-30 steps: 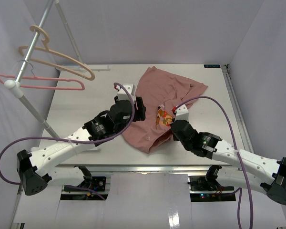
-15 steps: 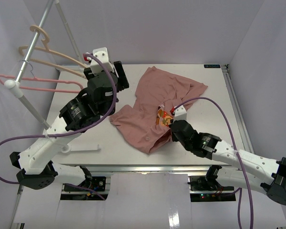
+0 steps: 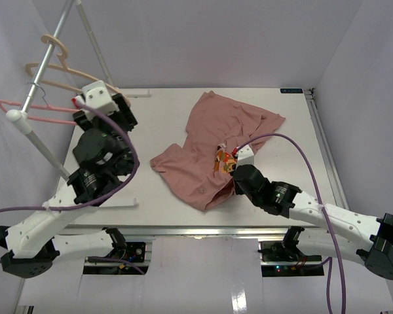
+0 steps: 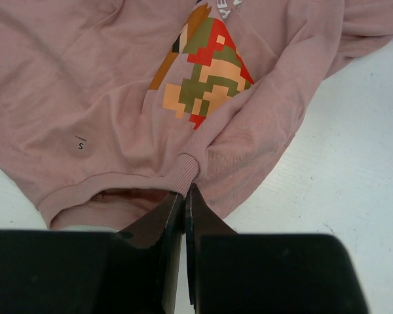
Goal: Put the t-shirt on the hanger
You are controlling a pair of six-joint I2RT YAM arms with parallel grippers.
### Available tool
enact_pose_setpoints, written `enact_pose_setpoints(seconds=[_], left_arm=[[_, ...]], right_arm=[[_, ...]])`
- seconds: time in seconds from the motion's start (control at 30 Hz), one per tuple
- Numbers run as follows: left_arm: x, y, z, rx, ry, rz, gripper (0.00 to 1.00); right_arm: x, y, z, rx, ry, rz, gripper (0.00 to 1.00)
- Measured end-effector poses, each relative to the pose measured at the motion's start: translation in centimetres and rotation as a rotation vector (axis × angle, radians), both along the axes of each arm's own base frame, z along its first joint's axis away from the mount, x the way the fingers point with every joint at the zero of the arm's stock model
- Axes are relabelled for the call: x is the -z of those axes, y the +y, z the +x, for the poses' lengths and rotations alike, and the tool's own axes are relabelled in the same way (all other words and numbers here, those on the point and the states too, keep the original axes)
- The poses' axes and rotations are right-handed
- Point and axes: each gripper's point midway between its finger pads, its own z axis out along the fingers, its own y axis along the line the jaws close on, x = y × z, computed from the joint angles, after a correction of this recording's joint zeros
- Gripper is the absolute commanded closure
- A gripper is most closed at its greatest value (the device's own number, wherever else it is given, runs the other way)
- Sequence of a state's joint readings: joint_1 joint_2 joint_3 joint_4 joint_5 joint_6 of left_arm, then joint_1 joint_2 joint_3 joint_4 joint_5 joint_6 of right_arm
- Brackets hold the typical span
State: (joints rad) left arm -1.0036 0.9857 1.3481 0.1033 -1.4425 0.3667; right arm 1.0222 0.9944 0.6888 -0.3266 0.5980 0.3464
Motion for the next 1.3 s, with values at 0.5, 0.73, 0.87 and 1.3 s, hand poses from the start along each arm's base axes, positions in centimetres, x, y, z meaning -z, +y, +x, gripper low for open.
enact_pose_setpoints(seconds=[0.5, 0.73, 0.87, 1.3], left_arm=[[0.4, -0.2, 1.6, -0.131, 0.051, 0.038, 0.24], [3.7, -2.7, 8.6, -0.304, 0.254, 0.356, 0.27], [3.0, -0.9, 8.4, -0.352, 0.272, 0.367, 0.29], [0.2, 5.8, 1.4, -0.357, 0.087, 0.116, 0.3]], right_arm=[[0.2, 0.4, -0.1, -0.023, 0.004, -0.001, 0.92], [0.7, 0.2, -0.3, -0.029, 0.009, -0.003, 0.92], [0.7, 0.3, -0.4, -0.033, 0.011, -0.001, 0.92], [1.0, 0.4, -0.4, -0.041, 0.018, -0.009, 0.92]])
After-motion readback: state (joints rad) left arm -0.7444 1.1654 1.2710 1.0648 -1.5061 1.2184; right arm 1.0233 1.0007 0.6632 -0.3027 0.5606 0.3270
